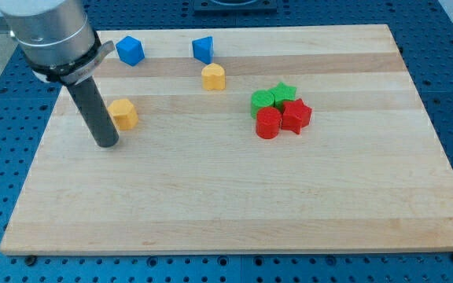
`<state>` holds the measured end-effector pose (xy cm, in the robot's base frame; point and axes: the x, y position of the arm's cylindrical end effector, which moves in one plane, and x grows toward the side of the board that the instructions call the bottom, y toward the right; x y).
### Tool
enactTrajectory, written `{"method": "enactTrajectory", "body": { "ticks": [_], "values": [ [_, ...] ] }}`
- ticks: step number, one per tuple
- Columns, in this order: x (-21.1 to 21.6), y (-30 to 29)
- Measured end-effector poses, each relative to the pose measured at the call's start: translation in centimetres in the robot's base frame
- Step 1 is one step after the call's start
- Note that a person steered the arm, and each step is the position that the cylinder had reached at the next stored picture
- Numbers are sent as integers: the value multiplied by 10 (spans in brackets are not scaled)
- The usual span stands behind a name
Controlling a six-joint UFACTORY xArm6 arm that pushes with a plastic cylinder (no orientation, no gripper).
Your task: Push the yellow hexagon slightly towards top
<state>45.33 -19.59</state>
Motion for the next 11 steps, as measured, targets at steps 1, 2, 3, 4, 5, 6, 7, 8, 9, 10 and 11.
{"method": "enactTrajectory", "body": {
  "ticks": [1, 2, 3, 4, 5, 6, 7, 8, 9, 10, 11],
  "values": [
    [-4, 0],
    [-4, 0],
    [-4, 0],
    [-4, 6],
    [-7, 10],
    [-15, 10],
    [-27, 13],
    [-38, 13],
    [-42, 11],
    [-42, 4],
    [-42, -12]
  ]
}}
